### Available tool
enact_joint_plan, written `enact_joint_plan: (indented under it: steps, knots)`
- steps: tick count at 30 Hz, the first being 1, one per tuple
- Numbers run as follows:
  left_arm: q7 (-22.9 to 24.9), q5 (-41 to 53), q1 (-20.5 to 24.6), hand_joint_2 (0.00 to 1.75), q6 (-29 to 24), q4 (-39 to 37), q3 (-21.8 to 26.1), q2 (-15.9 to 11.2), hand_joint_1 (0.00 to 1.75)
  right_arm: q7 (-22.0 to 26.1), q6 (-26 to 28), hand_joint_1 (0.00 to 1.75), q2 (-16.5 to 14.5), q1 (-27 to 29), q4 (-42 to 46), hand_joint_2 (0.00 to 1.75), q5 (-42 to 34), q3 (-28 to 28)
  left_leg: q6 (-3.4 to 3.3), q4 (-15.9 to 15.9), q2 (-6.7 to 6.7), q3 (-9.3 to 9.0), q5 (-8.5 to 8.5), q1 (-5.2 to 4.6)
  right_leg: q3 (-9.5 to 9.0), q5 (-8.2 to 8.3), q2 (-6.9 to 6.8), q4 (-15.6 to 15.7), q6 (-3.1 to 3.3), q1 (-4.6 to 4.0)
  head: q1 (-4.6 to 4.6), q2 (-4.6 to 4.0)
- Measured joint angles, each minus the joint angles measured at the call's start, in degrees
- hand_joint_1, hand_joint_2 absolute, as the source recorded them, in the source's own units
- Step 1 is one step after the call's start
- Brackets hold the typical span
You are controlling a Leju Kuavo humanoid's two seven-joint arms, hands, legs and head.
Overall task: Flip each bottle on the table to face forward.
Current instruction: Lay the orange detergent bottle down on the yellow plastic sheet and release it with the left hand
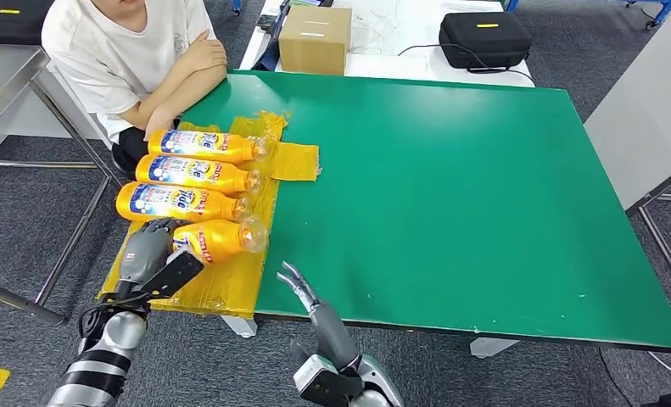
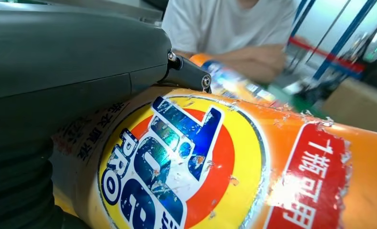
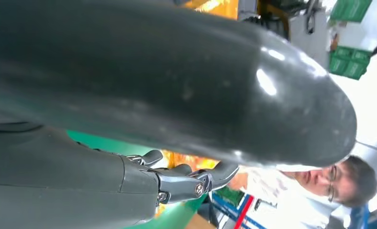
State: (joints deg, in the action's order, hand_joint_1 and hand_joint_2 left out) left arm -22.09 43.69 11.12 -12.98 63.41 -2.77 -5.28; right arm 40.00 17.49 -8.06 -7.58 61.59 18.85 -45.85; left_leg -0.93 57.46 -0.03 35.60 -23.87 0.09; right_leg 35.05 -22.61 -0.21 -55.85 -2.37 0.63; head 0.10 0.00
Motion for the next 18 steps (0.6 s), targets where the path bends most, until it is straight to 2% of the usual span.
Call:
enact_joint_plan:
  steps: [6,9,10,12,13,14,16,18]
  knots:
    - [-0.69,4.19,2.31,1.75,8.55,-6.49,-0.31,-3.55,1.75,0.00,-0.23,0.00,1.01,0.10,0.45,0.00,-2.29,-1.56,0.00,-0.03,-0.10,-0.11,-0.01,-0.01,-0.18,-0.04,-0.02,0.00,0.04,0.01,0.01,0.00]
    - [-0.56,6.31,3.76,1.75,8.14,-9.26,-1.24,-4.56,1.70,0.00,-0.38,0.00,1.13,-0.25,0.56,0.00,-3.37,-2.33,0.07,-0.05,-0.13,-0.30,-0.06,-0.01,-0.33,-0.06,-0.01,0.00,0.07,0.01,0.01,0.00]
    - [-0.33,7.08,4.21,1.75,7.47,-10.16,-1.54,-4.63,1.57,0.00,-0.54,0.00,1.14,-0.34,0.59,0.00,-3.66,-2.54,0.09,-0.05,-0.12,-0.36,-0.07,-0.01,-0.37,-0.05,-0.01,-0.01,0.08,0.01,0.01,0.00]
    - [0.45,9.08,5.28,1.75,5.80,-12.26,-2.40,-4.62,1.17,0.00,-0.75,0.00,1.14,-0.56,0.60,0.00,-3.86,-2.98,0.11,-0.05,-0.11,-0.50,-0.06,0.00,-0.47,-0.05,-0.01,-0.01,0.10,0.00,0.01,0.00]
    - [1.04,10.15,5.90,1.75,5.03,-13.32,-2.94,-4.54,0.85,0.00,-0.76,0.00,1.14,-0.68,0.59,0.00,-3.82,-3.19,0.12,-0.05,-0.12,-0.57,-0.05,0.00,-0.52,-0.04,-0.01,-0.03,0.11,0.00,0.00,0.00]
    - [1.78,11.27,6.60,1.75,4.32,-14.46,-3.49,-4.41,0.64,0.00,-0.76,0.00,1.14,-0.78,0.59,0.00,-3.82,-3.34,0.14,-0.05,-0.13,-0.63,-0.04,0.00,-0.58,-0.05,-0.01,-0.04,0.12,0.00,-0.01,0.00]
    - [3.53,13.18,8.02,1.75,3.28,-16.60,-4.47,-4.05,0.30,0.00,-0.80,0.00,1.14,-0.95,0.58,0.00,-3.98,-3.57,0.17,-0.07,-0.19,-0.77,-0.02,0.00,-0.72,-0.11,-0.06,-0.08,0.19,0.00,-0.02,0.00]
    - [4.89,14.65,9.40,1.75,2.76,-18.70,-5.28,-3.66,0.15,0.00,-1.01,0.00,1.14,-1.14,0.57,0.00,-4.29,-3.72,0.27,-0.09,-0.34,-0.97,-0.06,0.00,-0.76,-0.26,-0.20,-0.09,0.26,0.00,-0.01,0.00]
